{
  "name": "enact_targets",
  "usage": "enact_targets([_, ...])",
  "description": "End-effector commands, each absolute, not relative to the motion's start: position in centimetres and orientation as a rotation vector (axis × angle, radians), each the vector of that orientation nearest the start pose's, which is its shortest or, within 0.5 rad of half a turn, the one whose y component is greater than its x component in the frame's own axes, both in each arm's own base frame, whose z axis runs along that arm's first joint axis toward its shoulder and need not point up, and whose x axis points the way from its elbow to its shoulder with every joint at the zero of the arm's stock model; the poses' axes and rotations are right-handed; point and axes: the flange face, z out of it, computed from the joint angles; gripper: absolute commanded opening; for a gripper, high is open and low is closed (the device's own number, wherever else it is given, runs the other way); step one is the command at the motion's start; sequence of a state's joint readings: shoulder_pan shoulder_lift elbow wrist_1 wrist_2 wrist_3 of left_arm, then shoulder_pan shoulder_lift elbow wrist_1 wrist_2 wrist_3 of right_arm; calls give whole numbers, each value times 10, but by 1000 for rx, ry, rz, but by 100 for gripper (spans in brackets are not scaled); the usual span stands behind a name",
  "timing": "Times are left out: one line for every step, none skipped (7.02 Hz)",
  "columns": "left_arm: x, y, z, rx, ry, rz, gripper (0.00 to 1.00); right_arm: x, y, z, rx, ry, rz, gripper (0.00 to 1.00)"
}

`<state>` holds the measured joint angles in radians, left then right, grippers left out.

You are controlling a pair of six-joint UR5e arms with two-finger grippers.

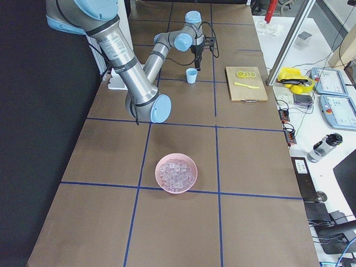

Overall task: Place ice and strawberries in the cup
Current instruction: 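Move the right gripper back to the bowl while the left gripper reaches out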

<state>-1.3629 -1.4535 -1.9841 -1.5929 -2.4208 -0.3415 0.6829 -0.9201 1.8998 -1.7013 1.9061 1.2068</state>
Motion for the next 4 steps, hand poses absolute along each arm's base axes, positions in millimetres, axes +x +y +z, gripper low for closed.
enact_targets([78, -435, 504, 75, 857, -43, 100, -298, -492, 222, 162, -878, 77, 99])
enact_targets([105, -435, 507, 85, 836, -79, 100, -255, -500, 260, 176, -852, 10, 99])
enact_targets([124, -437, 523, 102, 838, -94, 100, -220, -504, 290, 179, -831, -13, 99])
enact_targets([151, -439, 549, 102, 879, -116, 100, -191, -506, 321, 186, -791, -31, 99])
